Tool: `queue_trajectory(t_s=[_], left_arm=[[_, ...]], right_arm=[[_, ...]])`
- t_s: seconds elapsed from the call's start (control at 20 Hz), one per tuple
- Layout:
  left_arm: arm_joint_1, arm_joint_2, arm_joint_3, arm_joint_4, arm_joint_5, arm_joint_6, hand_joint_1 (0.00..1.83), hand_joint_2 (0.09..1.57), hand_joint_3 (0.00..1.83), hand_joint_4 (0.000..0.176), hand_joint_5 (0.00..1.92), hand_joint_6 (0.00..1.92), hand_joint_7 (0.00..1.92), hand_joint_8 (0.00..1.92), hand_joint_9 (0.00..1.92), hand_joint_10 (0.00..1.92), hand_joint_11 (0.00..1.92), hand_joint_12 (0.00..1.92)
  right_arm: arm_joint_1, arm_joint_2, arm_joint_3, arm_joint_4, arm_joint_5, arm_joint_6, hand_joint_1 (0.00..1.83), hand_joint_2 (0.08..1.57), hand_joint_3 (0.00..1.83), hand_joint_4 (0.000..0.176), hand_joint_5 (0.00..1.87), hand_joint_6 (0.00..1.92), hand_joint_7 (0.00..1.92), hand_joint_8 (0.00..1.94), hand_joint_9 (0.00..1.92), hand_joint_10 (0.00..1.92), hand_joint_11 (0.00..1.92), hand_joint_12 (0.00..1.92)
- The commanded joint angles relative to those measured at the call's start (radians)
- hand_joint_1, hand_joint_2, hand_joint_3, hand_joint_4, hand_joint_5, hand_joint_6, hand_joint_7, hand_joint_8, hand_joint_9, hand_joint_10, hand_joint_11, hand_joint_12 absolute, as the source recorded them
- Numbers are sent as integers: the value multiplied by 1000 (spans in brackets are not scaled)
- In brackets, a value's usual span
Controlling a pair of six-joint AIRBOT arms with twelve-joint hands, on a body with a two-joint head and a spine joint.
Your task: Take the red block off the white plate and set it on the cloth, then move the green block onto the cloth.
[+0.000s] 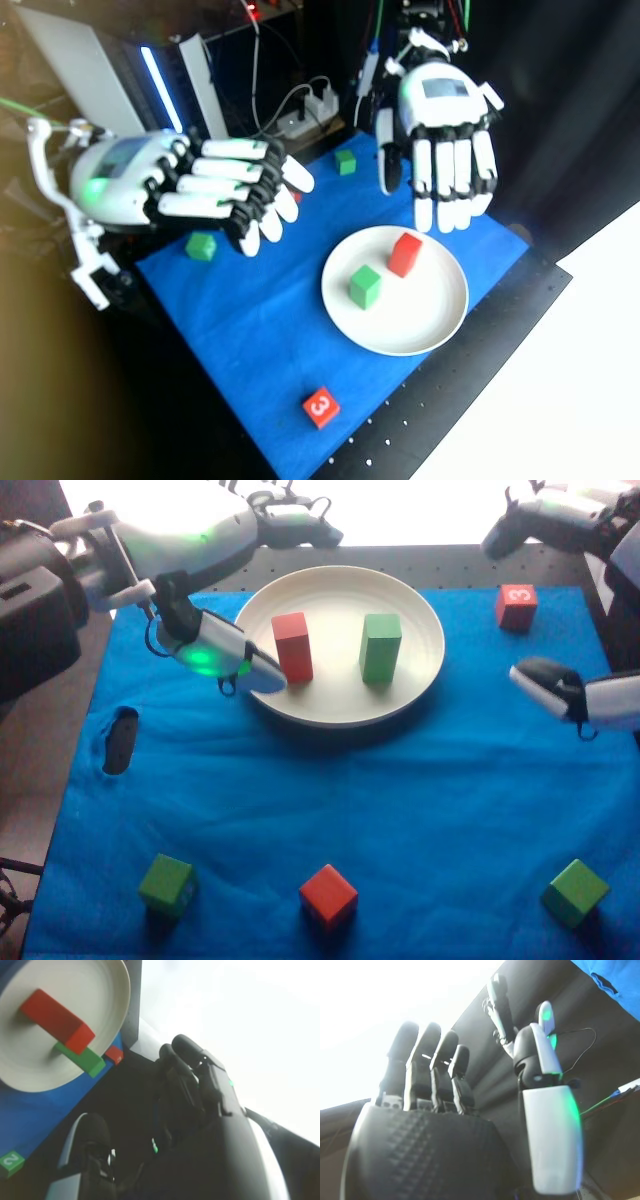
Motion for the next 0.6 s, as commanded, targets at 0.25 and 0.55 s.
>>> queue_trajectory(t_s=[0.25,0.55], left_arm=[[-13,-42,46,-23,-86,0,794,859,31,93,348,34,296,30,258,69,0,1185],[-12,-113,130,-66,-24,0,1016,923,10,0,442,33,471,46,449,138,0,1311]], right_arm=[[13,-5,-1,-34,-126,-1,877,610,499,0,455,926,434,923,335,1174,161,1745],[13,-10,2,-34,-126,-1,904,627,515,0,483,934,421,996,326,1216,153,1767]])
